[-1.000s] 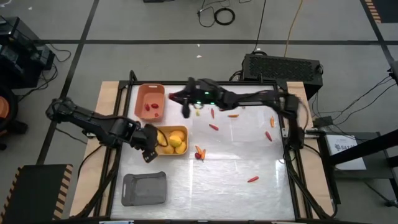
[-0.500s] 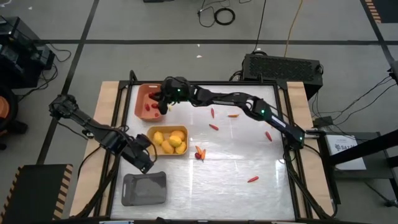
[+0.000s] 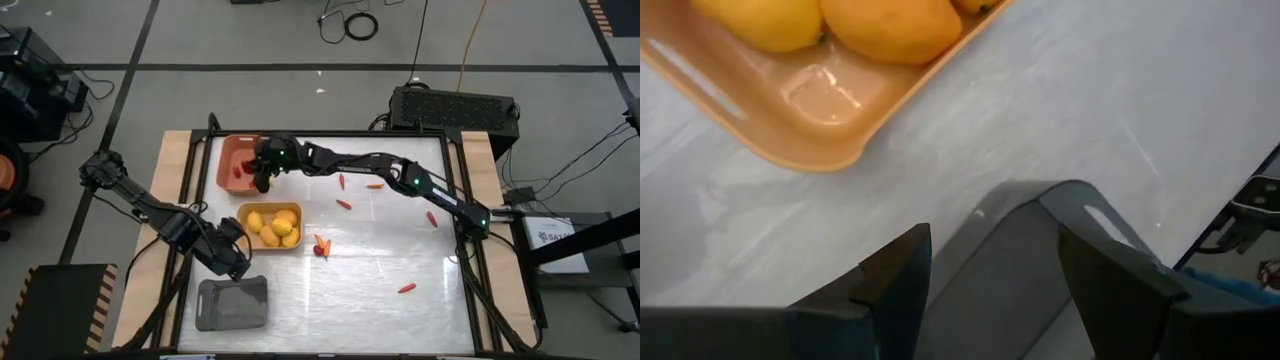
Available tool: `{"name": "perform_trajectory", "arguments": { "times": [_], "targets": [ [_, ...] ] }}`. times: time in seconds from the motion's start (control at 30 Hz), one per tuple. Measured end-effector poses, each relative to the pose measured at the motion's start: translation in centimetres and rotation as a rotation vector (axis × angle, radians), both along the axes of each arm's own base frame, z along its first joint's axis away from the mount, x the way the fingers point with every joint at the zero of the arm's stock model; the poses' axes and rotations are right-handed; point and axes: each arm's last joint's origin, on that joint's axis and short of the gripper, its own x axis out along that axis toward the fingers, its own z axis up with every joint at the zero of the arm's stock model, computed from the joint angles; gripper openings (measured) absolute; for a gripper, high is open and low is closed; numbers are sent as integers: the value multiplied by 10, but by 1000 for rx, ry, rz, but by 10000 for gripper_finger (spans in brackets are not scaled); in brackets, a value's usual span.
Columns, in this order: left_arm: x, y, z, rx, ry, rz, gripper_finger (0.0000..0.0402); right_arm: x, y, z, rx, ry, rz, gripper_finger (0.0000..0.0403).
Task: Sort produce into baskets
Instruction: Put the red chili pepper into the orange bin
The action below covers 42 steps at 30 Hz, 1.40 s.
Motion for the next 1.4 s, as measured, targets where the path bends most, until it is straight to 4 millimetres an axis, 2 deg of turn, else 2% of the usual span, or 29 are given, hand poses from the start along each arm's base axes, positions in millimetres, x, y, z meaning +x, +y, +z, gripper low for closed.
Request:
{"name": "perform_trajectory", "arguments": {
  "times": [0.3, 0.53, 0.8, 0.93, 1.07, 1.23, 1.3, 1.4],
  "targets": [
    [3, -1, 1, -9, -34, 4, 226, 4, 6, -19, 52, 33, -2, 84],
    [3, -1, 1, 4, -36, -23, 226, 3, 6, -22, 84, 61, -10, 124],
    [3, 0, 1, 111, -67, -156, 226, -3, 5, -23, 132, 133, 37, 151],
    [3, 2, 1, 201, -83, -237, 226, -15, 7, 8, 150, 186, 107, 153],
    [5, 7, 2, 317, -104, -311, 226, -39, 14, 45, 119, 319, 130, 153],
    [14, 22, 2, 455, -95, -424, 226, -81, 31, 89, 112, 532, 181, 153],
    [18, 31, 2, 498, -87, -472, 226, -99, 42, 108, 121, 605, 205, 153],
    [27, 43, 4, 549, -103, -546, 226, -126, 63, 125, 167, 761, 239, 153]
  ]
}}
